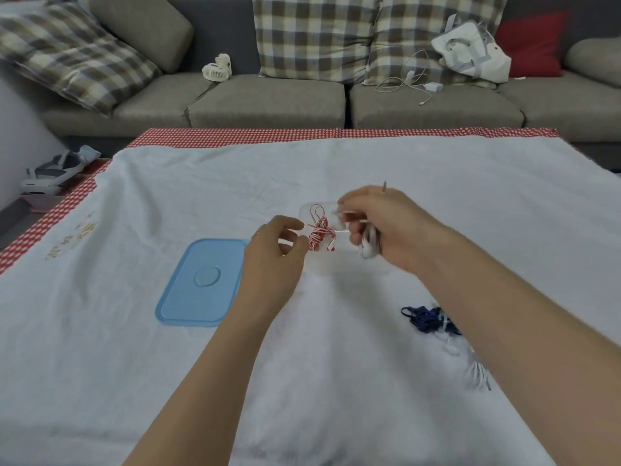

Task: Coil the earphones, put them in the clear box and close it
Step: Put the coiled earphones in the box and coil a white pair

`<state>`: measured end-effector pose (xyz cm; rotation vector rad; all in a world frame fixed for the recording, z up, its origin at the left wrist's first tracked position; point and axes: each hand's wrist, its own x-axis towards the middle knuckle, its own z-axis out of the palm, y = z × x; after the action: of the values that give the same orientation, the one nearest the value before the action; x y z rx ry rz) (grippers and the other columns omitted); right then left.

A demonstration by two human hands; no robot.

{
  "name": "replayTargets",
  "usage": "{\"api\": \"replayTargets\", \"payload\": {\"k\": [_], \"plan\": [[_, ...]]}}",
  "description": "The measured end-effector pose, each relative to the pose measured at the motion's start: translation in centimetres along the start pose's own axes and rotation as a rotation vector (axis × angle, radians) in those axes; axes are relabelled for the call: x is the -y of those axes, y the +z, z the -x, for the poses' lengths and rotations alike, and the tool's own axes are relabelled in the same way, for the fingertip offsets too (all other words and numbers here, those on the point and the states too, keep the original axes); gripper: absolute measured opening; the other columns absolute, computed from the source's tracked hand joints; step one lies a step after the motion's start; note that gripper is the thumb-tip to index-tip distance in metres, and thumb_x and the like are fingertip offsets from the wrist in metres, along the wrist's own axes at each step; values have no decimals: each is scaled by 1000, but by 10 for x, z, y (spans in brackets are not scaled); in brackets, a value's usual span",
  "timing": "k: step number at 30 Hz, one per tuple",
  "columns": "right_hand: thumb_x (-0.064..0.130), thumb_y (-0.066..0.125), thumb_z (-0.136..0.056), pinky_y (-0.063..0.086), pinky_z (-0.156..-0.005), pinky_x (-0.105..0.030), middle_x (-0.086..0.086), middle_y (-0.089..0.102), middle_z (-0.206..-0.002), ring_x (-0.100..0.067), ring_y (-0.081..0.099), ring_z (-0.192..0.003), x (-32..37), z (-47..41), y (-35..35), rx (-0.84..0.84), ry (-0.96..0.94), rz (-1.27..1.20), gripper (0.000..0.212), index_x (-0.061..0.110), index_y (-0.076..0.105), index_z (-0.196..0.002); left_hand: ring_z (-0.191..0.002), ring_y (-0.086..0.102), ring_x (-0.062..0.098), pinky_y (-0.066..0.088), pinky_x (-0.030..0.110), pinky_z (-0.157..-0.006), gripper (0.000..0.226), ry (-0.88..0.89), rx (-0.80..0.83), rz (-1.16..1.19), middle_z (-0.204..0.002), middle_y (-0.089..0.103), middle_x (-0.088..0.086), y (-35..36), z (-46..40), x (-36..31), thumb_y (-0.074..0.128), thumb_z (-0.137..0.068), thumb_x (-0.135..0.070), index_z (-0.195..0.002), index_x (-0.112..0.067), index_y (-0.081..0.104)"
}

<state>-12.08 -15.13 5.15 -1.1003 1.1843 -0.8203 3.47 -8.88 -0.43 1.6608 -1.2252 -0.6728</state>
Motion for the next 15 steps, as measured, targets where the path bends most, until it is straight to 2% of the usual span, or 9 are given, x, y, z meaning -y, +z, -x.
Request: {"api": "replayTargets", "payload": {"k": [2, 4, 6, 8, 10, 12, 13, 15], "plan": [[-4, 53, -82, 32, -46, -21, -14, 51, -66, -20, 45, -47, 15, -26, 3, -67, 7, 152, 16, 4, 56, -69, -84, 59, -2, 45, 13, -65, 26, 16, 41, -119, -119, 61, -4, 2, -6, 7, 59, -99, -24, -123, -30, 64], [-4, 53, -82, 37, -46, -23, -14, 52, -62, -22, 48, -47, 16, -48, 9, -94, 60, 294, 18, 4, 54, -65, -85, 56, -9, 42, 7, -61, 31, 11, 88, -176, -126, 58, -5, 5, -10, 11, 57, -101, -25, -131, -31, 61], [4, 60, -83, 44, -55, -28, -15, 59, -70, -23, 56, -58, 8, -65, 17, -40, 138, 367, 5, 1, 59, -79, -86, 56, -11, 44, 5, -59, 33, 13, 105, -183, -130, 58, -6, 7, -12, 14, 56, -102, -25, -134, -30, 61], [11, 66, -81, 49, -62, -31, -19, 65, -96, -26, 63, -78, -4, -75, 21, 33, 206, 365, 28, 0, 60, -106, -86, 57, -10, 43, 3, -61, 34, 15, 100, -192, -131, 60, -8, 8, -14, 14, 55, -102, -24, -135, -29, 61], [11, 66, -79, 56, -64, -35, -20, 60, -106, -30, 65, -84, -8, -79, 25, 87, 225, 314, 40, 0, 57, -117, -87, 59, -7, 41, 4, -64, 34, 19, 87, -203, -131, 61, -9, 9, -15, 15, 55, -101, -25, -135, -28, 61], [8, 63, -82, 58, -83, -42, -18, 59, -101, -32, 65, -81, -9, -76, 28, 143, 226, 334, 29, 1, 58, -110, -90, 60, -1, 43, 11, -70, 33, 22, 80, -207, -130, 62, -9, 10, -16, 14, 55, -101, -26, -133, -27, 61], [7, 61, -84, 57, -87, -42, -17, 59, -96, -31, 65, -79, -8, -74, 28, 169, 226, 372, 18, 3, 59, -102, -91, 61, 1, 45, 16, -73, 32, 25, 79, -212, -129, 62, -8, 11, -16, 13, 56, -101, -26, -133, -27, 60], [5, 56, -88, 54, -80, -37, -15, 59, -89, -29, 63, -75, -5, -68, 30, 203, 224, 471, 2, 6, 56, -90, -94, 63, 7, 48, 25, -80, 32, 32, 81, -229, -129, 61, -7, 13, -15, 12, 56, -100, -27, -133, -27, 59]]}}
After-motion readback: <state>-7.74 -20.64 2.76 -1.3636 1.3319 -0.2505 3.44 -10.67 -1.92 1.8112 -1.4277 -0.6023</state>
